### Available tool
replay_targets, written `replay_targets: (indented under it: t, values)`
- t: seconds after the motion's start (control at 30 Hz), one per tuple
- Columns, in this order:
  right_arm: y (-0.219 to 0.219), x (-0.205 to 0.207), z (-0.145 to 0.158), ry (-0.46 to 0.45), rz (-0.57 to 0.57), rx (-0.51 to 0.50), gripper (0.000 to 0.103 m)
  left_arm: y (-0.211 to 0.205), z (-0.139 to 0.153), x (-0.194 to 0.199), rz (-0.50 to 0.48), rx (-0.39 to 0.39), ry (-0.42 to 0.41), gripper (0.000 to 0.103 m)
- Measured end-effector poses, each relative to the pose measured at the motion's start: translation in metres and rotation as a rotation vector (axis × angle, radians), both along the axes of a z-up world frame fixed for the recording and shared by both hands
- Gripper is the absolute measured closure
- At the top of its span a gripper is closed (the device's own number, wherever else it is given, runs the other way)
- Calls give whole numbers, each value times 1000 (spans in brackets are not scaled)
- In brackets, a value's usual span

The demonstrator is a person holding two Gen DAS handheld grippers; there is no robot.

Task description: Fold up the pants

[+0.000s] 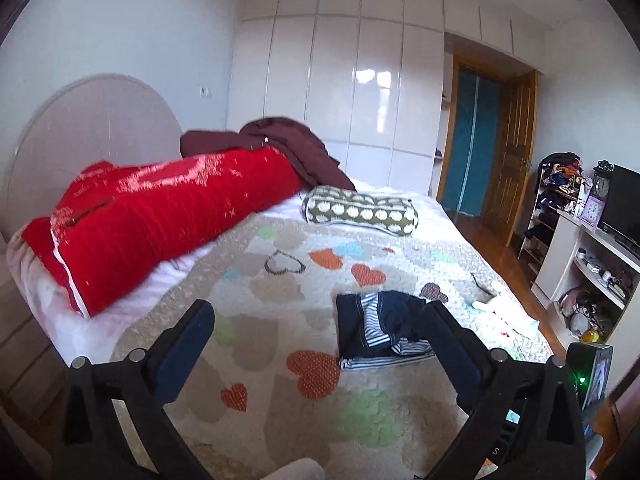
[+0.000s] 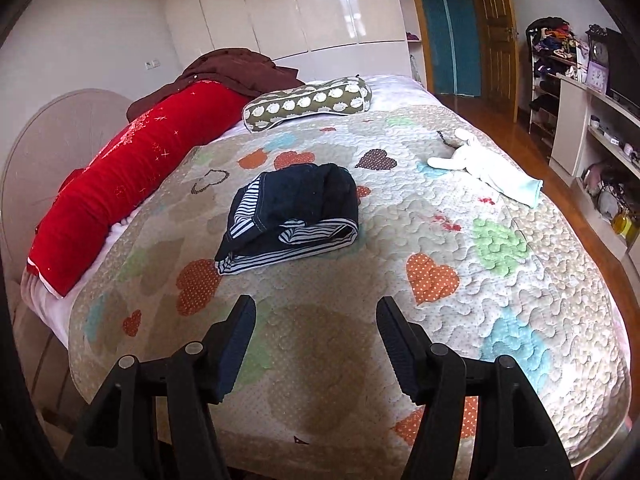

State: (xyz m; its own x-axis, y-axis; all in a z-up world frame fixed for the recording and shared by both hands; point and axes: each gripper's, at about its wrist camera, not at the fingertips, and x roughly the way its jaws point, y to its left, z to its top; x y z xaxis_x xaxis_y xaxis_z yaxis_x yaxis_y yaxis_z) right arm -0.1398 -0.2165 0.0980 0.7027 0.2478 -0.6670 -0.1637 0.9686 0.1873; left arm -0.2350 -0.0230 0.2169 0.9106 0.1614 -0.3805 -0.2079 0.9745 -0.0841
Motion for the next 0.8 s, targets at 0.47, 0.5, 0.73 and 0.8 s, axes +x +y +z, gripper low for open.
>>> replay_targets:
  t: [0.47, 0.5, 0.73, 0.8]
  values:
    - [-1, -26, -17, 47, -83, -32, 36, -23, -33, 0, -110, -11, 166, 0]
    - [-1, -28, -14, 38, -88, -33, 36, -24, -34, -1, -112, 0, 172, 0]
    - [1, -38, -10, 20, -78, -59, 36, -20, -33, -4, -104, 2, 174, 0]
    - [3, -41, -9, 7, -74, -77, 35, -18, -36, -3, -101, -3, 185, 0]
